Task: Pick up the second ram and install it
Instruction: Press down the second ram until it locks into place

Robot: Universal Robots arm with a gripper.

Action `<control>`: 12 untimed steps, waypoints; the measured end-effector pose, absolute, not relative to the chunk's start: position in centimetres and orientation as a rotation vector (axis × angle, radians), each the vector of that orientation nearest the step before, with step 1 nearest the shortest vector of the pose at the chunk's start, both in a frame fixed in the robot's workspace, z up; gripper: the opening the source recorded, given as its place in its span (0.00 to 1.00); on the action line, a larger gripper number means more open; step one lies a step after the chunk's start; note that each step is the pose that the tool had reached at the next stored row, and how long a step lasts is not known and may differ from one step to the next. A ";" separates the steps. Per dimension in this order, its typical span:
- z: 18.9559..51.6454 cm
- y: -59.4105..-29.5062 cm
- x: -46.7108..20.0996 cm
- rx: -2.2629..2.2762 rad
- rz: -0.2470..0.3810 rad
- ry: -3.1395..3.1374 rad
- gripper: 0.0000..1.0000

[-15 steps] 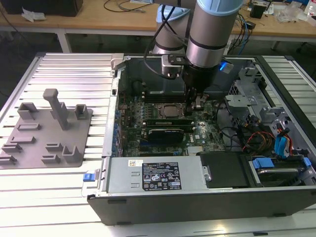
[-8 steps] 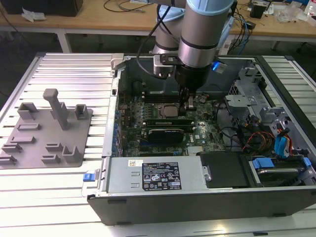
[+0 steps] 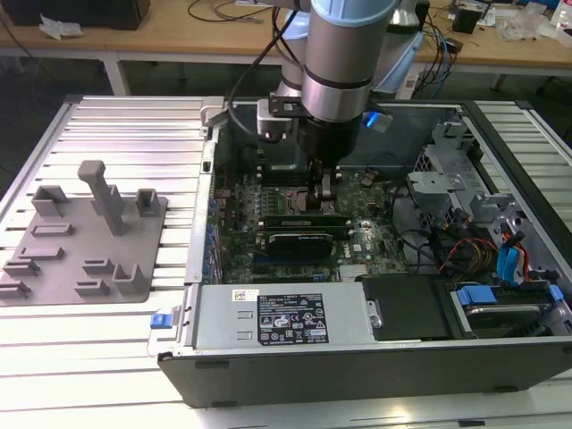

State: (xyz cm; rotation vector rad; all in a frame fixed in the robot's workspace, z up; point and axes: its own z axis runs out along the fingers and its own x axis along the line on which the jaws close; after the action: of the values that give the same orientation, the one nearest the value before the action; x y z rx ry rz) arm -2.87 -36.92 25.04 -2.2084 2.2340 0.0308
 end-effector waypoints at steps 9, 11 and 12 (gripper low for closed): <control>24.6 -36.9 -5.7 -2.207 0.031 2.233 0.08; 24.4 -37.0 -6.2 -2.208 0.031 2.233 0.08; 24.3 -37.0 -6.3 -2.208 0.031 2.233 0.08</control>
State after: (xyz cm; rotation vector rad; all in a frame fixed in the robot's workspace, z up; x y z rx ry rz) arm -6.30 -36.95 24.34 -2.2077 2.2332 0.0308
